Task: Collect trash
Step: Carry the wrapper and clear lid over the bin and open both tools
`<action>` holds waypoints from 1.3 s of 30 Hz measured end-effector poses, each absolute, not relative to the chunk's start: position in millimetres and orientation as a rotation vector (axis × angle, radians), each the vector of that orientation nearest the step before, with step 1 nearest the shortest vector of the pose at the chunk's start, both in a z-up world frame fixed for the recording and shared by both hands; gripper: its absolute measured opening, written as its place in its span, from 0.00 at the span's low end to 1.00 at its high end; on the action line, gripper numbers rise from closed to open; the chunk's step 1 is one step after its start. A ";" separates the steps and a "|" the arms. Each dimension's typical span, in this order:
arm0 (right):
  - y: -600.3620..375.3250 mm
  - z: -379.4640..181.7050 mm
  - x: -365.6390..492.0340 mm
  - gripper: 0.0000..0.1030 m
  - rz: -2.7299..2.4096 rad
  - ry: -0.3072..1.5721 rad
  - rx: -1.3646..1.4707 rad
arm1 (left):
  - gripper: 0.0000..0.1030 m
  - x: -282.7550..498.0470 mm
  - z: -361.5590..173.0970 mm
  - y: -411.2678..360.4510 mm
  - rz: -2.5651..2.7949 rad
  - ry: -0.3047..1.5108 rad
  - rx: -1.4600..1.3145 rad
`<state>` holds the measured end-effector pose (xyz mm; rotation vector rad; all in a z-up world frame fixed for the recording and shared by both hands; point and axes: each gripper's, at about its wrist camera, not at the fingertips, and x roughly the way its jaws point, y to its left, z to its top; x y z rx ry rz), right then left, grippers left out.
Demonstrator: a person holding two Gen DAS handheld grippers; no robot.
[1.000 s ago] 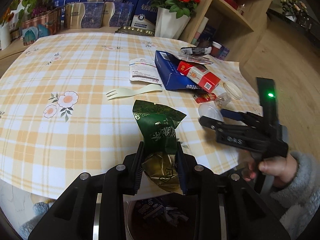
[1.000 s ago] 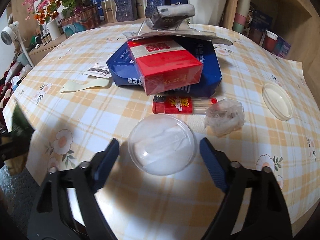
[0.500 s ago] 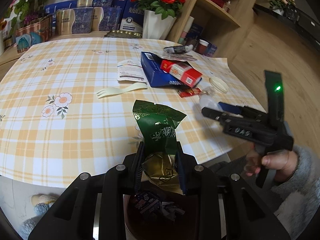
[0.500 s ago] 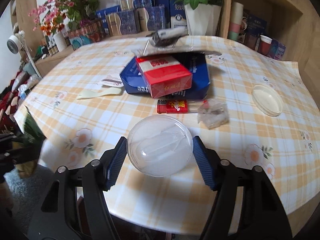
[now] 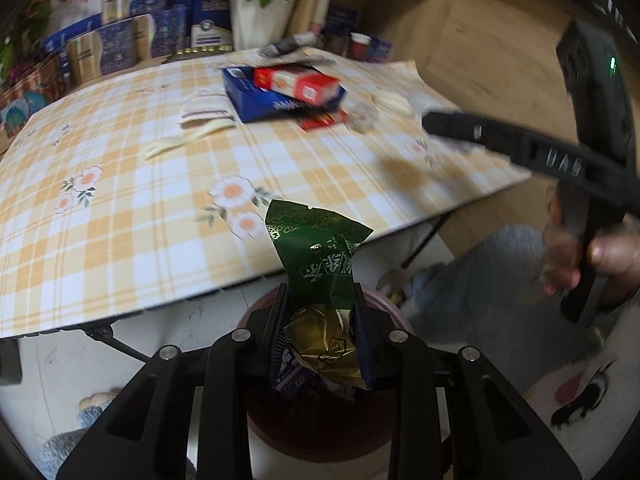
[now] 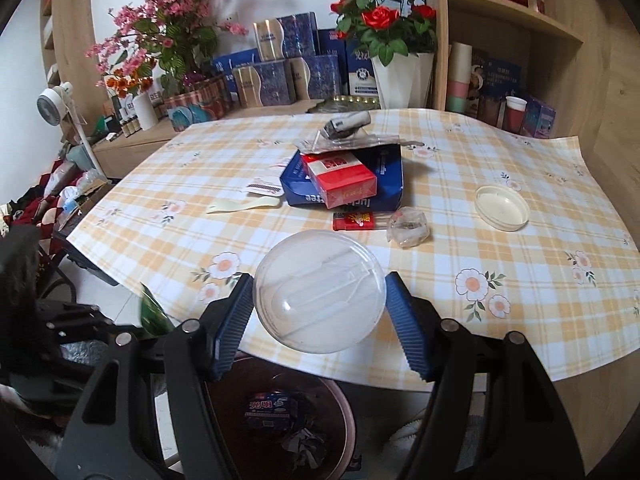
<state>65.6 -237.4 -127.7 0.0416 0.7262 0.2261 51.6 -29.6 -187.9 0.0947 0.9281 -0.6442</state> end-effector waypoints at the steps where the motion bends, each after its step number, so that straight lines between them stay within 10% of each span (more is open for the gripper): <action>1: -237.2 -125.3 62.3 0.65 0.230 0.721 0.042 | 0.28 49.9 -189.4 -32.1 -0.649 0.932 0.106; 5: -235.4 -118.7 52.2 0.65 0.239 0.706 0.041 | 0.29 44.4 -194.5 -40.9 -0.664 0.943 0.140; 9: -233.2 -113.6 43.5 0.65 0.246 0.696 0.022 | 0.64 40.4 -192.6 -43.4 -0.648 0.911 0.164; 18: -229.4 -122.4 31.3 0.65 0.250 0.727 0.024 | 0.87 38.2 -169.1 -18.2 -0.503 0.790 0.109; 39: -200.0 -195.7 12.8 0.65 0.293 0.906 -0.002 | 0.93 24.8 -165.9 40.7 -0.241 0.733 -0.037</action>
